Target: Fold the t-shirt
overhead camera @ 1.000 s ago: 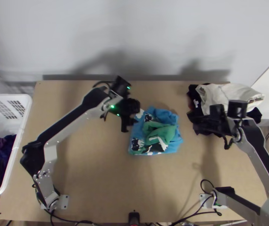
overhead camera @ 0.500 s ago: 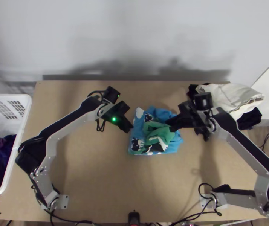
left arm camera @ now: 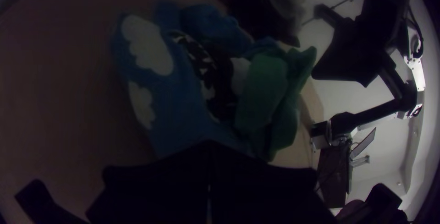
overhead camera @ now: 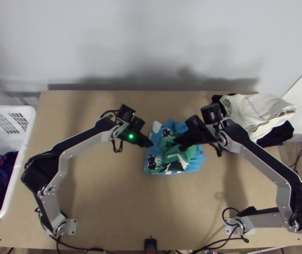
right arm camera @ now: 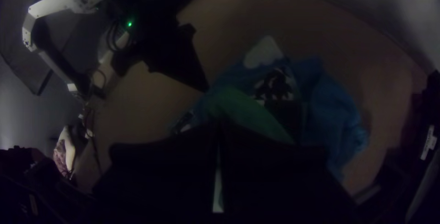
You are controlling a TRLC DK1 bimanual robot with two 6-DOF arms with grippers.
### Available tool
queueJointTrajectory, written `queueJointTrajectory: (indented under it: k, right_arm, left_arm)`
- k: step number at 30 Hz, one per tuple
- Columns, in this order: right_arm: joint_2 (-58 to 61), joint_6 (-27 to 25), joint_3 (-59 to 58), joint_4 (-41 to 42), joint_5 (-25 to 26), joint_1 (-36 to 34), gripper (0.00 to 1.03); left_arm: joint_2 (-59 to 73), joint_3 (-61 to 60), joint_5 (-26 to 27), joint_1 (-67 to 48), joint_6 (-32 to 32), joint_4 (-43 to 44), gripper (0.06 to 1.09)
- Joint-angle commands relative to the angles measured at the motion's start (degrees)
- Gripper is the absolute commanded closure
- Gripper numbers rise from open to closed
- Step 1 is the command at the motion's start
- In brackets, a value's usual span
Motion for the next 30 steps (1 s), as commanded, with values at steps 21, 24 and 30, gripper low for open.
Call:
queueJointTrajectory:
  k: [21, 24, 30]
  right_arm:
    - [8.2, -1.7, 3.6, 1.6, 0.1, 5.4, 1.00]
    - [10.0, -1.8, 5.4, 1.7, 0.1, 7.1, 1.00]
    - [13.8, -4.2, 5.3, 1.7, 0.7, 6.2, 1.00]
  left_arm:
    - [8.1, -1.1, -4.9, -0.6, -0.9, 2.9, 1.05]
    - [8.1, -1.1, -5.3, -0.6, -0.9, 3.0, 1.05]
    - [8.9, -0.8, -7.1, -0.6, -0.9, 3.7, 1.05]
